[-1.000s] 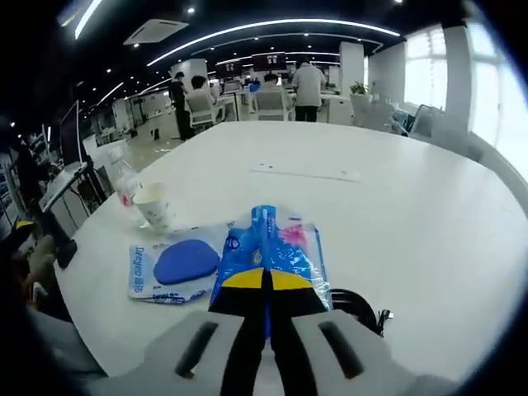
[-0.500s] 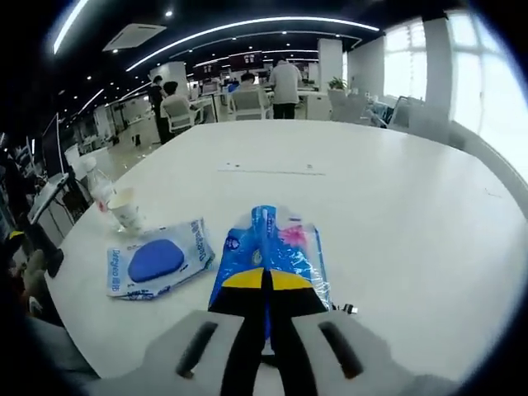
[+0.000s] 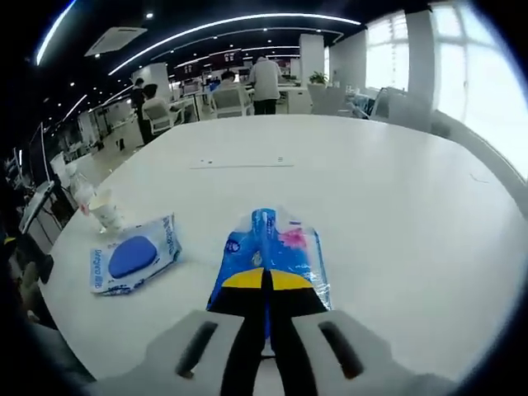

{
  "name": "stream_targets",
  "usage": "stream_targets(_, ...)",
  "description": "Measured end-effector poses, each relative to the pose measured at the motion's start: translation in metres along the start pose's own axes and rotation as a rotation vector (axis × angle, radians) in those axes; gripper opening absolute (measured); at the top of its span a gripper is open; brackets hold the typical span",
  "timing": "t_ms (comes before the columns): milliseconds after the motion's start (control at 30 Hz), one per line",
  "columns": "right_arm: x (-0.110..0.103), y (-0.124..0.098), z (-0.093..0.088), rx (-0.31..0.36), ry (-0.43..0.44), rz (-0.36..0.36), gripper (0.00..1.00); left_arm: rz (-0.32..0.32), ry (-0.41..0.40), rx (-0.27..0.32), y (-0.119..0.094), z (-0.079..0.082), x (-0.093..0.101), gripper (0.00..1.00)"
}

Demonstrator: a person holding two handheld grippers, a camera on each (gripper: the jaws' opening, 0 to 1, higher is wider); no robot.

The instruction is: Arrange the tabletop items into an orderly group along one side of the table until the central work area is clear of visible clutter.

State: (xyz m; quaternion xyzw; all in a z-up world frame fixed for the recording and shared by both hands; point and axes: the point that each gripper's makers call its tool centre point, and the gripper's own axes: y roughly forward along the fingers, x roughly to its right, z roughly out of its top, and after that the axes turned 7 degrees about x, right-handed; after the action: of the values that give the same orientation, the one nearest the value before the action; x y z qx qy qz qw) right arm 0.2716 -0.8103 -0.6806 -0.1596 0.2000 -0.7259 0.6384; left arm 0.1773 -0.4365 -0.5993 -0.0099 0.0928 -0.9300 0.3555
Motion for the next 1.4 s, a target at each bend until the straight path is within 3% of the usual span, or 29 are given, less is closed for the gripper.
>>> stream_targets(333,0.013,-0.003,-0.014,-0.028,0.023,-0.029,0.0,-0.003,-0.001,-0.005,0.0,-0.001,0.0,0.99)
stream_targets(800,0.008,-0.003,-0.031,-0.073,0.037,-0.011,0.0,0.001,-0.004,-0.016,0.001,-0.002,0.0,0.98)
stream_targets(1033,0.006,-0.005,-0.037,-0.072,0.004,0.006,0.0,0.002,-0.009,-0.021,0.001,-0.003,0.0,0.97)
stream_targets(1400,-0.004,-0.01,-0.028,-0.019,0.02,0.048,0.13,0.01,-0.015,-0.029,0.002,-0.005,-0.002,0.96)
